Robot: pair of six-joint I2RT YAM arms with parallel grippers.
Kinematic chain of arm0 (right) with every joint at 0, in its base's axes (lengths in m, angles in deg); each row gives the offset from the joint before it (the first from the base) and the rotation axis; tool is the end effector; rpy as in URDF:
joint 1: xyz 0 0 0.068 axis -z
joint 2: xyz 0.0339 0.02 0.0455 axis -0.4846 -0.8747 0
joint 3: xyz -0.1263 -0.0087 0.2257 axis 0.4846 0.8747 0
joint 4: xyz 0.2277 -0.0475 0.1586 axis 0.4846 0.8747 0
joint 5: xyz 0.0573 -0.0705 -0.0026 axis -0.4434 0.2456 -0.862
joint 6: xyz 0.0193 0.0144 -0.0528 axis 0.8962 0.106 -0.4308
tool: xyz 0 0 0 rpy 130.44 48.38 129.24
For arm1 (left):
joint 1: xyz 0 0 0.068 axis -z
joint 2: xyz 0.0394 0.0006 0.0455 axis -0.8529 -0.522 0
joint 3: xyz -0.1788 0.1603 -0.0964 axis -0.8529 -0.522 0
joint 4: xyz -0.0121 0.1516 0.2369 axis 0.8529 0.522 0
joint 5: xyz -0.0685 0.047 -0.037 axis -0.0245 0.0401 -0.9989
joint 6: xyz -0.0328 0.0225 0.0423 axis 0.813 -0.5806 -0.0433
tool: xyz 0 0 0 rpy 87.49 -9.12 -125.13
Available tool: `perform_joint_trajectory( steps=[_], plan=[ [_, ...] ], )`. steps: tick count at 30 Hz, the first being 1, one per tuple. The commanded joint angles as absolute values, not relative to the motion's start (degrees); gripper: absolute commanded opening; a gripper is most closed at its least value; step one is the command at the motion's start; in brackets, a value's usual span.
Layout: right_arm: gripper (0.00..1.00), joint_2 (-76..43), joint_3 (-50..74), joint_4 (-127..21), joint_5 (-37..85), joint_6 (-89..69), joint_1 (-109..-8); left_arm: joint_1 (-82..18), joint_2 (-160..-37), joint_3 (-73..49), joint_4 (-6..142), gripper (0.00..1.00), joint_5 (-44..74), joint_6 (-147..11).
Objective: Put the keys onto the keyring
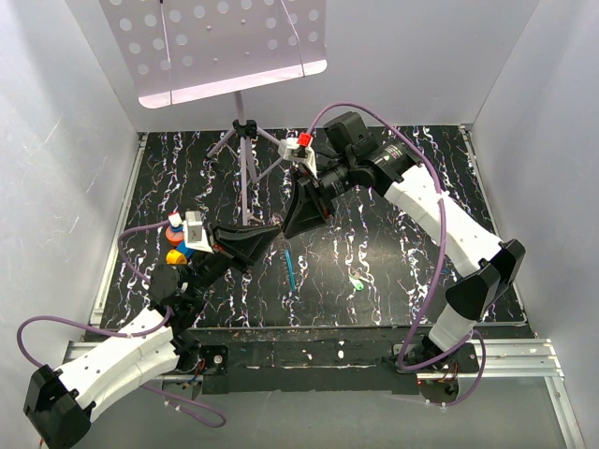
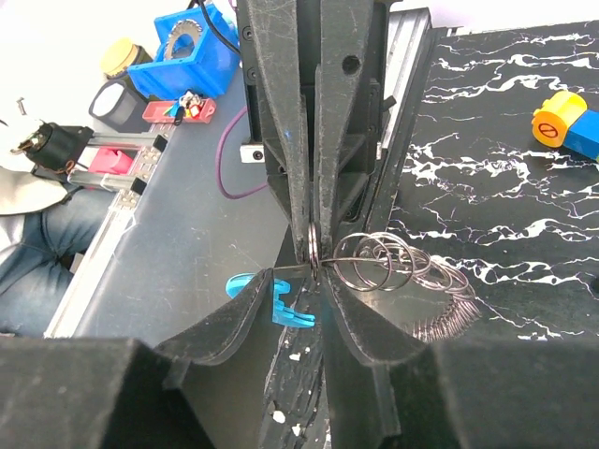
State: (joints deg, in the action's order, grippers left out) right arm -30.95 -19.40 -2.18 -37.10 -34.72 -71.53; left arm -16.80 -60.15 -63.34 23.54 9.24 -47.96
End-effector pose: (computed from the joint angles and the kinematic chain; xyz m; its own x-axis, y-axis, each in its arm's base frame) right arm 0.2409 0.2738 0.4157 -0.2125 -0.3449 -0.9143 -0.8789 -0.3415 0.3331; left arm 0.1376 -0.1359 0.3051 -0.1026 -0.5956 -0.7967 0.8778 0.3226 -0.3541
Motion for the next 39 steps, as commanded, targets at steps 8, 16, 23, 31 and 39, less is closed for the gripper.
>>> perform_joint_trajectory(
  steps=[8,16,23,31,39],
  plan=[
    [0.25,-31.0,-21.4,-5.6,-35.9,-31.5,-71.8,-17.0,-59.7,-64.1,22.6,0.00,10.5,-47.9],
    [0.13,-31.3,-21.4,-6.4,-35.3,-30.6,-71.8,-17.0,-59.6,-64.5,23.3,0.00,10.6,-48.0],
    [0.01,-31.0,-21.0,-5.1,-35.1,-32.2,-71.8,-17.1,-59.0,-64.6,24.2,0.00,11.4,-47.9],
    [0.01,-30.1,-20.7,8.1,-27.2,-46.3,-71.9,-17.2,-46.1,-59.5,56.1,0.69,16.8,-49.3],
    [0.01,-35.4,-26.5,32.5,-18.0,-66.8,-72.6,-17.3,-46.3,-43.8,87.0,0.98,6.4,-57.0]
  ],
)
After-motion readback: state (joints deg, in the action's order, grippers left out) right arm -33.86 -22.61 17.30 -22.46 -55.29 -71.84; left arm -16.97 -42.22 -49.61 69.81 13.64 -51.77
